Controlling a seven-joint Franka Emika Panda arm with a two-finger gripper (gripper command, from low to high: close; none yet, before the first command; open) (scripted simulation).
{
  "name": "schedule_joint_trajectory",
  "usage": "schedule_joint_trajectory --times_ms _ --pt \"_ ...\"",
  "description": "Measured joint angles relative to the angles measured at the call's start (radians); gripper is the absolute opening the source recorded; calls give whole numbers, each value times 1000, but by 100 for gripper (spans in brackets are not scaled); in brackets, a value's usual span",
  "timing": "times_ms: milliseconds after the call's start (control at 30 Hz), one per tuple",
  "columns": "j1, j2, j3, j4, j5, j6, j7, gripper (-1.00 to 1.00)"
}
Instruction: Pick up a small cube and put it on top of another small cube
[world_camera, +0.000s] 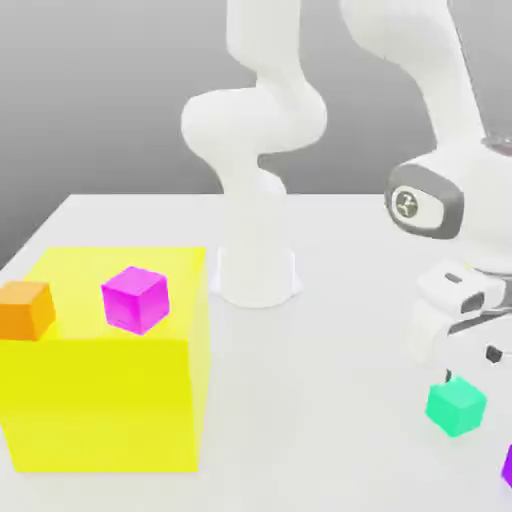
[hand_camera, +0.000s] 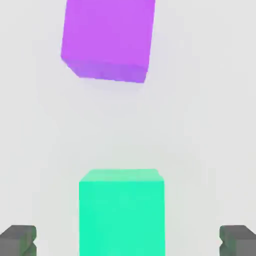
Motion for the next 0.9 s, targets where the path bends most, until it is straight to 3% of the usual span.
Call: schedule_joint_trajectory --times_ms 67,100,333,533,900 --pt "34 72 -41 14 -33 57 26 0" --pt "43 94 -52 18 -42 74 33 -100" --pt "43 92 -51 17 -45 74 36 -100" --pt "-21 -96 15 -12 71 -82 -63 -100" --pt "-440 -315 -187 170 152 -467 -421 -100"
